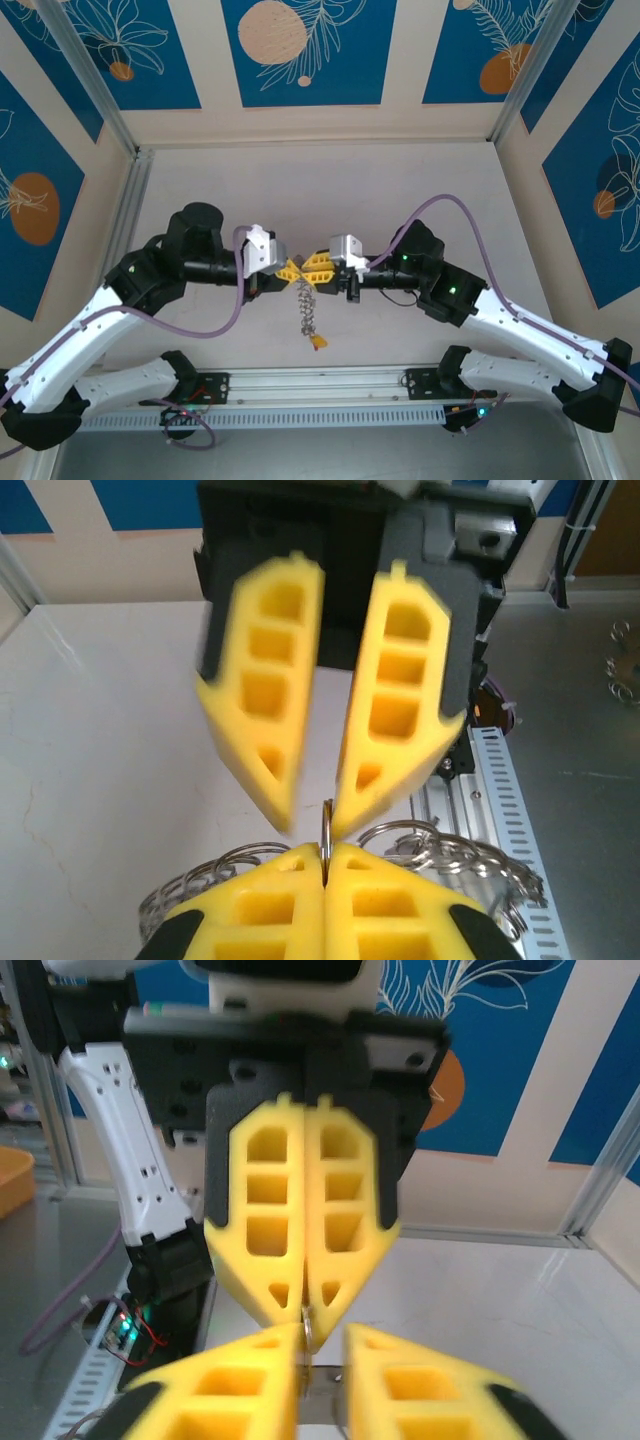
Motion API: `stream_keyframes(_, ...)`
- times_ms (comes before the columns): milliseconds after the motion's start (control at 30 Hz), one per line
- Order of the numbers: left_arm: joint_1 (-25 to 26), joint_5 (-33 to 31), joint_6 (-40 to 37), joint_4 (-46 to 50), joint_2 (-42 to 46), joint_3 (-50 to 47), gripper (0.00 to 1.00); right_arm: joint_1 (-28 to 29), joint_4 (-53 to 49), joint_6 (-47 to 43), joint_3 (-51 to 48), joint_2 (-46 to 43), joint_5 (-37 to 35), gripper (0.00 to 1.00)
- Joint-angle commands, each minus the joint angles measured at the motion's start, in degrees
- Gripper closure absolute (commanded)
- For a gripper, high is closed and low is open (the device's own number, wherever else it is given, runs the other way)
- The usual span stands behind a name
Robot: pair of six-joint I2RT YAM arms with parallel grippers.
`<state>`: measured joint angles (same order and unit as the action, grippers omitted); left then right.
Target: Put the keys on the keyring
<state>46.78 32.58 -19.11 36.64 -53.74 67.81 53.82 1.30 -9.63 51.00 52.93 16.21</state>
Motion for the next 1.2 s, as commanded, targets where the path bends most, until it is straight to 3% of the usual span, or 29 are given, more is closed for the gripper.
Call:
stream_keyframes(0, 0.1, 0.2, 4.3, -9.3, 2.4, -3.0, 1.00, -1.3, 3.0, 3.3, -0.7, -2.3, 3.6, 0.70)
stream_keyframes(133, 0.1, 1.5, 6.6, -13.8, 3.0, -5.1, 1.00, -3.4, 4.3, 6.1, -2.4, -3.8, 5.5, 0.62)
stream_keyframes(700, -0.5, 9.4, 22.3, -43.7, 7.2, -18.1, 1.00, -6.3, 6.2, 11.9, -5.0, -3.4, 11.7, 0.64)
stream_keyframes(933, -0.6, 10.0, 23.8, -46.9, 7.1, -20.2, 1.00, -6.2, 10.9, 13.8, -6.0, -2.9, 12.3, 0.77)
stream_keyframes(1100, -0.6, 10.2, 23.8, -47.3, 6.6, -20.5, 1.00, -6.3, 12.6, 14.2, -6.5, -3.1, 11.8, 0.80)
stream_keyframes(1167, -0.6, 10.2, 23.8, -47.4, 6.5, -20.7, 1.00, -6.3, 12.8, 14.2, -6.3, -2.7, 12.0, 0.89)
